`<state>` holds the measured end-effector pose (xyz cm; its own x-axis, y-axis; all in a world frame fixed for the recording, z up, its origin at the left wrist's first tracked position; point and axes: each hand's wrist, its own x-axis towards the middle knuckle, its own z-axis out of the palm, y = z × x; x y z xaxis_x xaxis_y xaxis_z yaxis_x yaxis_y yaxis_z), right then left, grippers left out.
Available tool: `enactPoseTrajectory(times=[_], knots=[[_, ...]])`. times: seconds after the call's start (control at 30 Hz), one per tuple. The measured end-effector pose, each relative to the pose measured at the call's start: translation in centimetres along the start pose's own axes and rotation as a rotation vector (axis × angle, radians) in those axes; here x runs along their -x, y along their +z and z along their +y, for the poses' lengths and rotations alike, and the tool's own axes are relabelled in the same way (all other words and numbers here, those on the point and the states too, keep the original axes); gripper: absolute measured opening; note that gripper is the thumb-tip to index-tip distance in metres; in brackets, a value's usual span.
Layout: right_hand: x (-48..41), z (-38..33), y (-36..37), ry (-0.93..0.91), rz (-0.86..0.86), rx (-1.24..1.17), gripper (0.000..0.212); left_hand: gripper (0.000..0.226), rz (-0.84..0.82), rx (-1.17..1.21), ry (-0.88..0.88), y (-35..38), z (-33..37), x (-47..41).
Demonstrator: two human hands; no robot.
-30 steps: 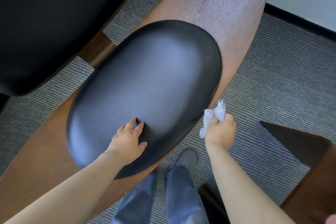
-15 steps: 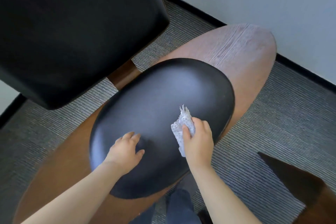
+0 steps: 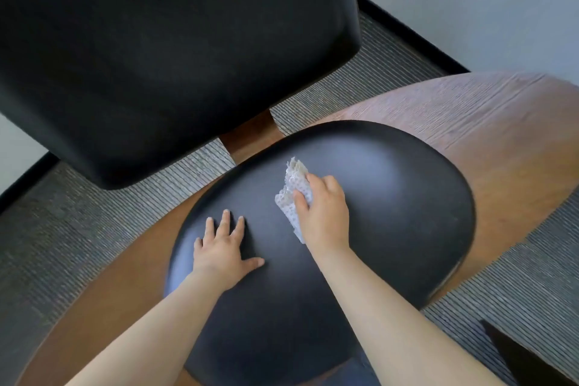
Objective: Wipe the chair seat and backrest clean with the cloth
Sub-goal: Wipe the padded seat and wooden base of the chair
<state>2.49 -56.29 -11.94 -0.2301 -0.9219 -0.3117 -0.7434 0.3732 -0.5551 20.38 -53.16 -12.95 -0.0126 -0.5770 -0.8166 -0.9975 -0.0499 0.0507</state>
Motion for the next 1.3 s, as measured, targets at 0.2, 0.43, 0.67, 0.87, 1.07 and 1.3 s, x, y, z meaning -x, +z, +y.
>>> enactPoseTrajectory(times=[0.2,0.43,0.67,0.87,1.07,1.3], knots=[[-3.7,-0.6,3.3,-0.118,-0.051,0.099,0.047,0.112,0.129,-0.051,0.007,1.4,-0.7,-2.2],[-6.2,-2.3,7.1,-0.334,0.053,0.191,0.038,0.113,0.184,0.001,0.012,2.8,-1.2,-2.7],[-7.4,-1.9,9.9,-0.452,-0.319,0.561,0.063,0.112,0.187,0.021,0.008,2.8,-1.0,-2.7],[-6.6,0.5,9.1,-0.481,-0.298,0.541,0.053,0.112,0.178,0.020,0.001,2.7,-0.9,-2.6],[-6.0,1.9,7.4,-0.419,-0.288,0.527,0.051,0.114,0.161,0.018,-0.004,2.4,-0.8,-2.6],[-5.3,3.4,6.1,-0.388,-0.257,0.545,0.052,0.115,0.145,0.010,0.002,2.2,-0.8,-2.7]])
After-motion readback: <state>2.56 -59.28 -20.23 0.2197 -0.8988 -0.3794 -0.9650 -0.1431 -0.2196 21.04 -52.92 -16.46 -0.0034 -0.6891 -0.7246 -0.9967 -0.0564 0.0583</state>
